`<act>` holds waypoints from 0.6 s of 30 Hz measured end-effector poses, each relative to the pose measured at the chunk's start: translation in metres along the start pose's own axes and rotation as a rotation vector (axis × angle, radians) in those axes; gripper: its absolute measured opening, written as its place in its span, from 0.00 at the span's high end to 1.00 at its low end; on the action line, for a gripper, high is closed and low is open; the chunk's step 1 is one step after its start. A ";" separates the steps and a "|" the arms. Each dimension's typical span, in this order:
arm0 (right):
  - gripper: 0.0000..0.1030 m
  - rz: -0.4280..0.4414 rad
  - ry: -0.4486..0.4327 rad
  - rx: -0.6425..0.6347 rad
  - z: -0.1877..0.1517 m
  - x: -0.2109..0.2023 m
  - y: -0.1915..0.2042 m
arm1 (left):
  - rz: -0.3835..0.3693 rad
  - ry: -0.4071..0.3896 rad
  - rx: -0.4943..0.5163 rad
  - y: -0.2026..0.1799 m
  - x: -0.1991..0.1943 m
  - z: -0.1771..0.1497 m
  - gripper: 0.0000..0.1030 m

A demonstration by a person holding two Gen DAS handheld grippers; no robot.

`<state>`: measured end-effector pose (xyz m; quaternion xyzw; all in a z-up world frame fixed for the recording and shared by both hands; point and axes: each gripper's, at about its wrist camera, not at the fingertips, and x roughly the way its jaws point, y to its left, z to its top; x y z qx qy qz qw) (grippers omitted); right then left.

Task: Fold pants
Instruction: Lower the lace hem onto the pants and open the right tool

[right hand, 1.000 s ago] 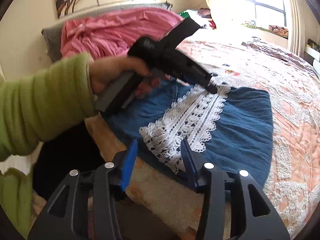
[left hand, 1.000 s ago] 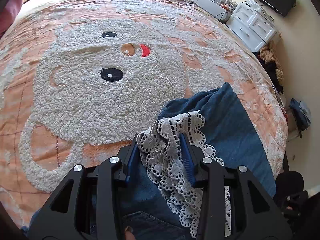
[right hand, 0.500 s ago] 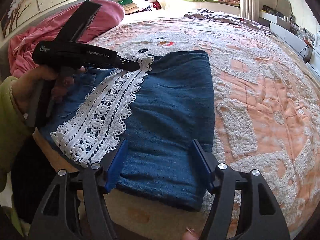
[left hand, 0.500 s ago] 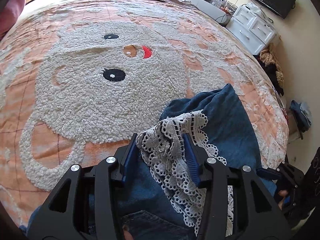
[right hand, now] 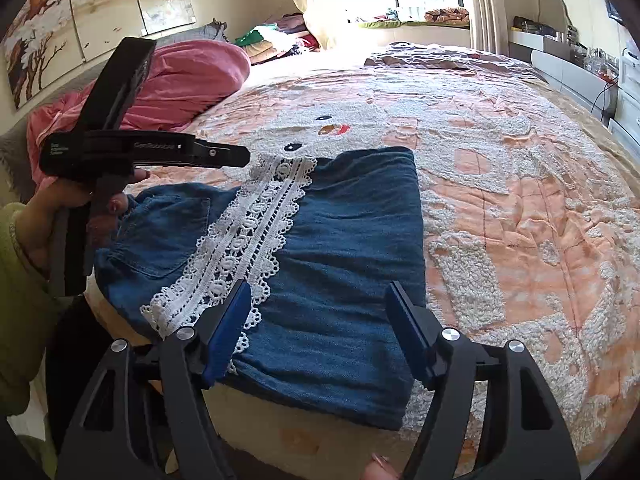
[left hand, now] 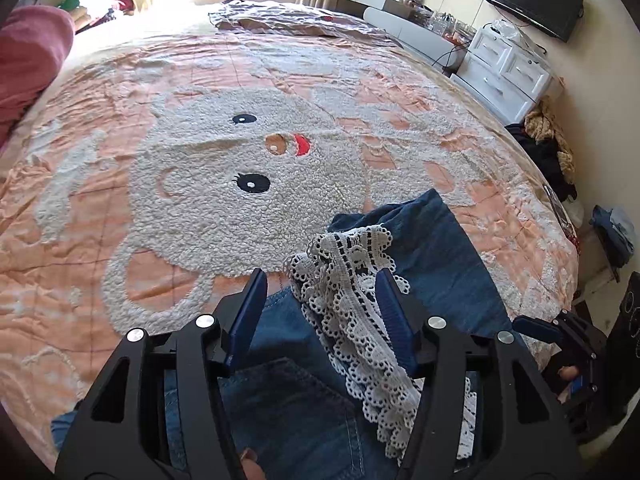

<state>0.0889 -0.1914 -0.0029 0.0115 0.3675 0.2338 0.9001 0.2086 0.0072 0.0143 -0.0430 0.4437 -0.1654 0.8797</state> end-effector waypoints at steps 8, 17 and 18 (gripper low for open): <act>0.22 0.025 -0.078 -0.010 0.005 -0.018 0.009 | 0.047 -0.053 -0.050 0.000 -0.055 -0.030 0.35; 0.11 -0.043 -0.083 -0.031 0.005 -0.020 0.015 | 0.091 -0.076 -0.053 -0.004 -0.092 -0.075 0.18; 0.11 -0.050 -0.085 -0.023 0.005 -0.021 0.013 | 0.103 -0.081 -0.049 -0.004 -0.095 -0.079 0.18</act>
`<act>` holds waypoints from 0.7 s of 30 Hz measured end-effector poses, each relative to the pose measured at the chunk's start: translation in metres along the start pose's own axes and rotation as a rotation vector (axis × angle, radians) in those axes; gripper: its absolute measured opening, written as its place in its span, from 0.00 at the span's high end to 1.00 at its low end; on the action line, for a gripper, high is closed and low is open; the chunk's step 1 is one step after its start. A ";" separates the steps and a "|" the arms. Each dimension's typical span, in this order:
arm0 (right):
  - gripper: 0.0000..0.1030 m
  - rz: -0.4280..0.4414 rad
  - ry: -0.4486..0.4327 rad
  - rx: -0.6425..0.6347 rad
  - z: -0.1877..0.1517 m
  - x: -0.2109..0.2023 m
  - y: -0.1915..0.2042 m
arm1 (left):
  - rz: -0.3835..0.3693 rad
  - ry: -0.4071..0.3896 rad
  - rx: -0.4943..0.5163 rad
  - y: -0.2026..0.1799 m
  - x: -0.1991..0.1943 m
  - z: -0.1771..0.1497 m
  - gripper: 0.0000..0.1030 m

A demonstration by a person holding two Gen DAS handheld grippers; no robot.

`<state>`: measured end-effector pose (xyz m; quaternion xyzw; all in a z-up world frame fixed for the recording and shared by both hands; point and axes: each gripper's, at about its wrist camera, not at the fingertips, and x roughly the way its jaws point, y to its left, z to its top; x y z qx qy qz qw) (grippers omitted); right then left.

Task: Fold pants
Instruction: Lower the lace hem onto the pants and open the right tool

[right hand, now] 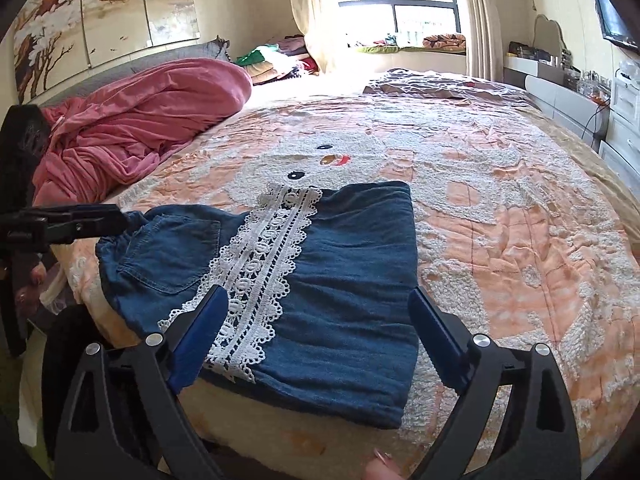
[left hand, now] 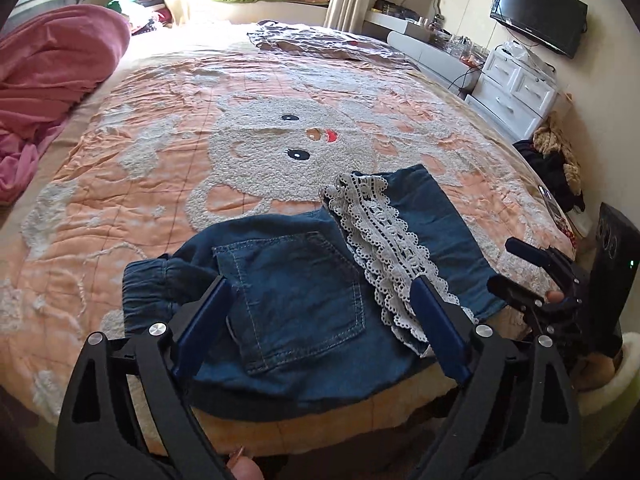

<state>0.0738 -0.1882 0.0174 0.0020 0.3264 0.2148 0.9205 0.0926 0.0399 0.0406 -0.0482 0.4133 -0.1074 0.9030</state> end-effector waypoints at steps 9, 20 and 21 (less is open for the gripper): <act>0.06 -0.053 -0.051 0.025 0.002 -0.011 -0.006 | 0.034 -0.035 -0.017 0.007 -0.022 -0.018 0.10; 0.05 0.042 -0.057 -0.046 0.033 -0.004 0.032 | 0.072 -0.049 -0.098 0.036 -0.038 -0.034 0.10; 0.05 0.049 -0.055 -0.049 0.036 -0.002 0.036 | 0.071 -0.053 -0.110 0.040 -0.039 -0.036 0.10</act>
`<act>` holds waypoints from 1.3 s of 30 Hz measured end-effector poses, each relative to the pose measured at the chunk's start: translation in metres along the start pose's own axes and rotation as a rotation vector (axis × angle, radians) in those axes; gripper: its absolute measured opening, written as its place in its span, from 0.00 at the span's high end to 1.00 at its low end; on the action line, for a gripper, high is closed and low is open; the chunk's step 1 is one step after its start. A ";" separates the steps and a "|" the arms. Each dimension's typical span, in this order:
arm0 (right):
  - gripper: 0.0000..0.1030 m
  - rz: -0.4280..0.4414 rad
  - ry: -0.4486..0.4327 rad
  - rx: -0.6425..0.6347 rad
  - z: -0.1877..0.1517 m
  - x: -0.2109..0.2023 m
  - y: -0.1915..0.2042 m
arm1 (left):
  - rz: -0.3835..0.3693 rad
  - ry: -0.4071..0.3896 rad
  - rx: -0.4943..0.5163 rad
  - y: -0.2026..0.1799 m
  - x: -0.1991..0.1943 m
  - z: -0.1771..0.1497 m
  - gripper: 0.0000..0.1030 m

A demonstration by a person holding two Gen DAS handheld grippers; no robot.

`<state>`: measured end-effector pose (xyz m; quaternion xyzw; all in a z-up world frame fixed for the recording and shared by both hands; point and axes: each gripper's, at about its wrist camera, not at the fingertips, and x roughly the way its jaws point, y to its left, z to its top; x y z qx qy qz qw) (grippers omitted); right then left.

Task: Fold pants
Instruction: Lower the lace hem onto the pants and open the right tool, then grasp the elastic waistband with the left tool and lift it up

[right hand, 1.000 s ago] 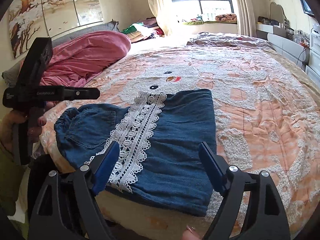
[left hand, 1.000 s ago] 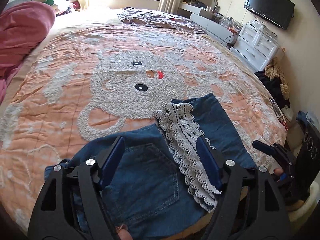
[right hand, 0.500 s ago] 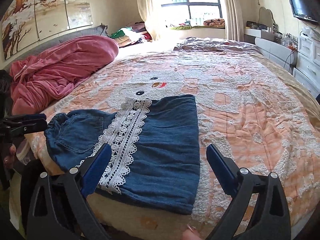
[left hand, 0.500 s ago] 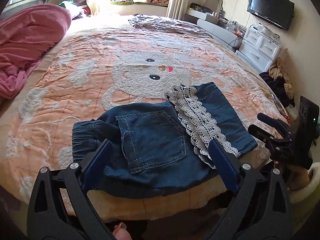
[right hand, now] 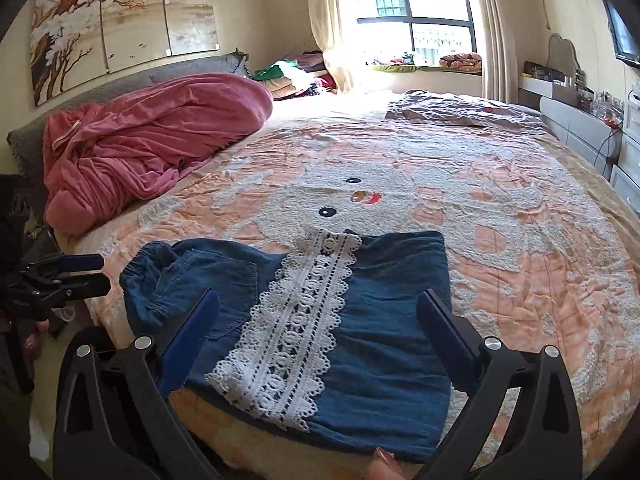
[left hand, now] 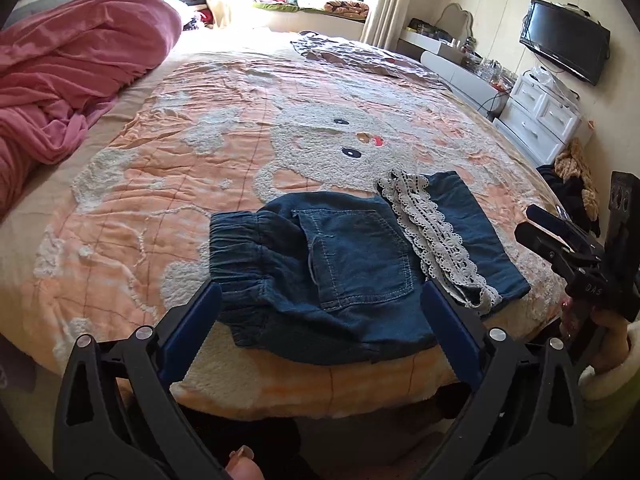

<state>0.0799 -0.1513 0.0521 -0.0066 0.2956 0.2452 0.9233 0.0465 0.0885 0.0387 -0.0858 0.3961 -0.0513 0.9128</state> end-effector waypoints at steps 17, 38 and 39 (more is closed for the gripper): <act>0.05 0.161 0.148 -0.136 0.048 0.069 0.072 | 0.002 0.038 -0.146 0.047 0.011 -0.029 0.10; 0.05 0.390 0.452 -0.344 0.066 0.185 0.160 | -0.110 0.085 -0.258 0.052 0.051 -0.042 0.09; 0.05 0.389 0.463 -0.360 0.066 0.191 0.164 | -0.109 0.083 -0.258 0.052 0.052 -0.042 0.09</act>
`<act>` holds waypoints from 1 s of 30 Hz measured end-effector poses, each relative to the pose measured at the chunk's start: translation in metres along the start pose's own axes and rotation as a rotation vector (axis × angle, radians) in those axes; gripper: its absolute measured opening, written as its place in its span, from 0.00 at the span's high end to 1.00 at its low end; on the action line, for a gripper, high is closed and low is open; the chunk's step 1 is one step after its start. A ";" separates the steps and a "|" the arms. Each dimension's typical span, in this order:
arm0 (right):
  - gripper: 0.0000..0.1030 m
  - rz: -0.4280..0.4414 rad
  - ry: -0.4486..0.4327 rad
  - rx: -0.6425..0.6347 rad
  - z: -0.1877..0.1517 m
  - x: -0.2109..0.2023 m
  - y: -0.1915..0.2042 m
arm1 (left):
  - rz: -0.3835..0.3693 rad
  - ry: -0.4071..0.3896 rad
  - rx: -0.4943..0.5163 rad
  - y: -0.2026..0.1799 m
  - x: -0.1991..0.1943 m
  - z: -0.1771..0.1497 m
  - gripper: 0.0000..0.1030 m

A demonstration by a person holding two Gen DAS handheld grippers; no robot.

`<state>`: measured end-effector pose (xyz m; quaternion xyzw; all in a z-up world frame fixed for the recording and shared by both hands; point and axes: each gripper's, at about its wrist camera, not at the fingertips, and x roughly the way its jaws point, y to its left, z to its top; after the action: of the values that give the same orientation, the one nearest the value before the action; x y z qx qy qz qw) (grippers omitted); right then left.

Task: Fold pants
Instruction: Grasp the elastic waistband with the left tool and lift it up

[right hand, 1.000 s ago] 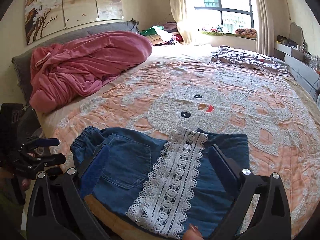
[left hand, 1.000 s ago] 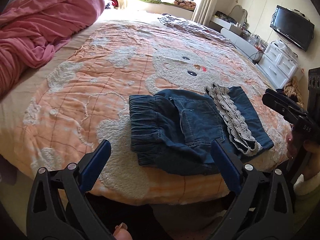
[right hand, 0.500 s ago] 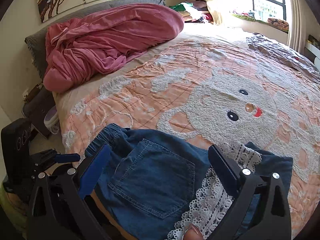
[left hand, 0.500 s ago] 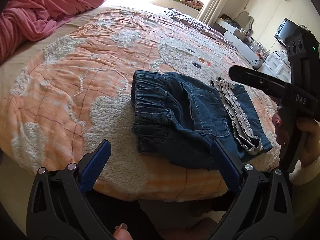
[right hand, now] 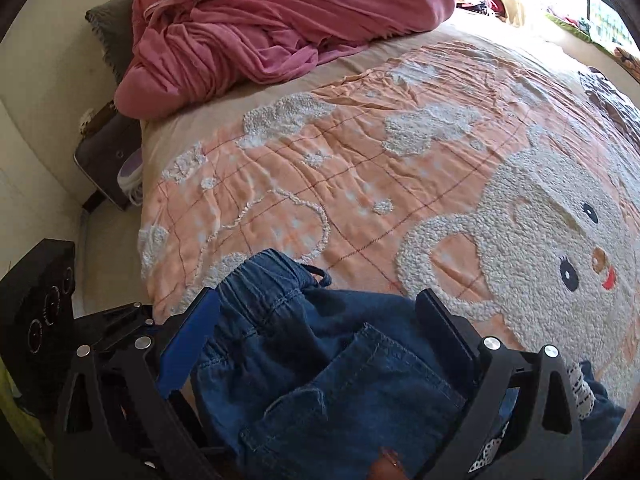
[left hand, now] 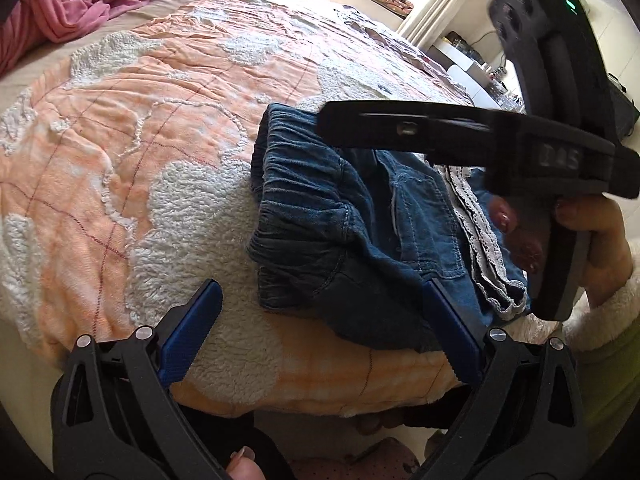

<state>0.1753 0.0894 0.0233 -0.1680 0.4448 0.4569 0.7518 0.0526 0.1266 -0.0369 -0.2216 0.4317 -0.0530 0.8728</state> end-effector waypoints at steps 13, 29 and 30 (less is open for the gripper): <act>0.72 0.159 0.002 0.031 -0.009 0.014 -0.008 | -0.003 -0.021 -0.024 0.000 0.003 0.000 0.09; 0.73 0.214 -0.348 0.117 -0.060 -0.133 -0.083 | -0.329 -0.017 0.028 -0.081 0.019 0.033 0.52; 0.73 0.204 -0.359 0.124 -0.065 -0.139 -0.089 | -0.312 -0.024 0.052 -0.090 0.020 0.037 0.54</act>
<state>0.1903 -0.0748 0.0882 0.0087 0.3455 0.5247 0.7779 0.1025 0.0527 0.0069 -0.2638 0.3800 -0.1965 0.8645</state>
